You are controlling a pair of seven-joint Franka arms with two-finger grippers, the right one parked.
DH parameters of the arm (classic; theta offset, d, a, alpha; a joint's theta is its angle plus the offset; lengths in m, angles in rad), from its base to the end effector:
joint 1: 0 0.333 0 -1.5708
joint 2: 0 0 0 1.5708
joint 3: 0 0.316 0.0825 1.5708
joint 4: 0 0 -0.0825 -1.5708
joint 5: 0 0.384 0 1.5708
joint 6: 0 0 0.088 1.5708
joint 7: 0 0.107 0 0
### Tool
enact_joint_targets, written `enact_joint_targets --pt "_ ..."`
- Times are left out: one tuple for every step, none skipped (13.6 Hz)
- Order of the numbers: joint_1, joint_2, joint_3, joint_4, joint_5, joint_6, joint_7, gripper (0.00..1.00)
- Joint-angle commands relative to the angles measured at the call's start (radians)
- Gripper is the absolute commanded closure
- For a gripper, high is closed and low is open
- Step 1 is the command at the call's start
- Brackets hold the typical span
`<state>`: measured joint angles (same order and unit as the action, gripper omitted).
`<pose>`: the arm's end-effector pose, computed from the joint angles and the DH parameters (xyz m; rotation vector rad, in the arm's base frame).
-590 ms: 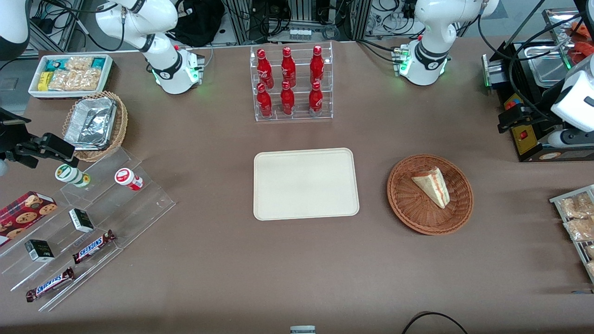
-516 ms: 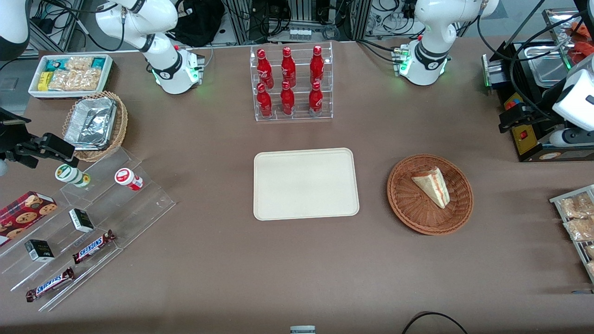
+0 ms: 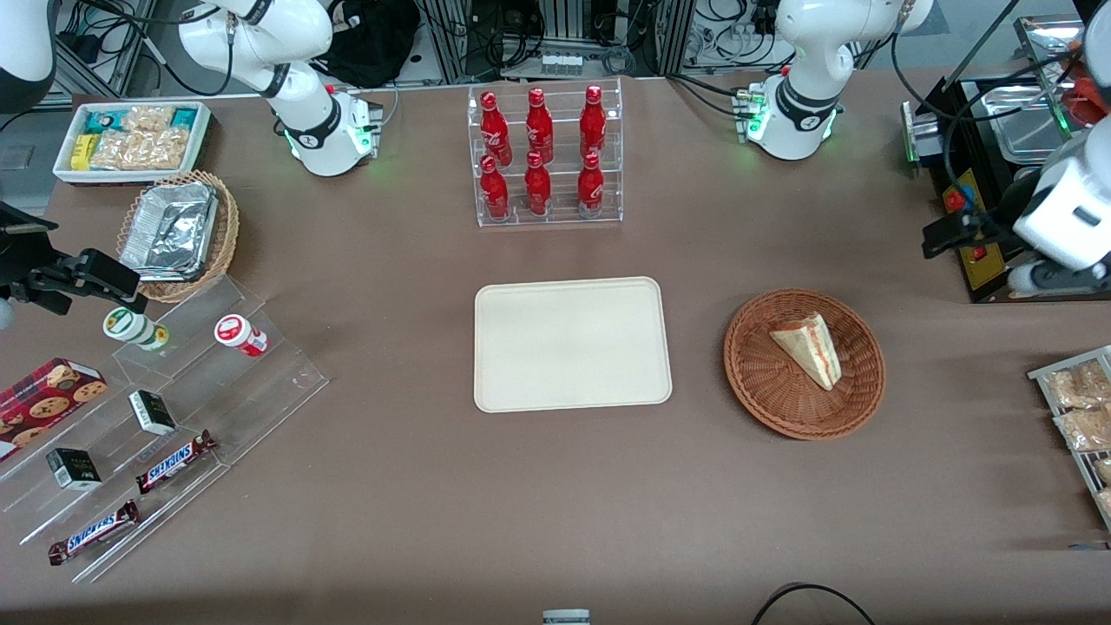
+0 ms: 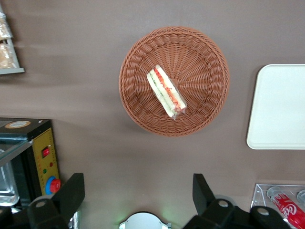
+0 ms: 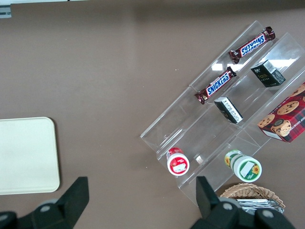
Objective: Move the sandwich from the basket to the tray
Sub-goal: 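Move the left gripper over the wrapped sandwich in the wicker basket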
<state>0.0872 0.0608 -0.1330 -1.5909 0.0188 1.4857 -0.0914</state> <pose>0.5595 -0.0214 0.5748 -3.1082 -0.0703 0.2560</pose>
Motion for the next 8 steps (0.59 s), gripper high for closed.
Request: enact_joint_targets --pt "-0.015 0.002 0.001 -0.119 0.017 0.13 -0.089 0.0" --pt "-0.015 -0.004 -0.013 -0.182 0.017 0.204 -0.141 0.0" --pt "-0.015 -0.009 -0.02 -0.233 0.017 0.265 -0.192 0.0" --pt "-0.015 -0.013 -0.02 -0.276 0.017 0.318 -0.235 0.0" --pt "-0.015 -0.018 -0.02 -0.314 0.015 0.362 -0.266 0.0" --pt "-0.015 -0.018 -0.022 -0.349 0.009 0.404 -0.302 0.0" --pt "-0.015 -0.019 -0.022 -0.385 0.003 0.448 -0.35 0.0" --pt "-0.015 -0.016 -0.022 -0.412 -0.002 0.488 -0.401 0.0"
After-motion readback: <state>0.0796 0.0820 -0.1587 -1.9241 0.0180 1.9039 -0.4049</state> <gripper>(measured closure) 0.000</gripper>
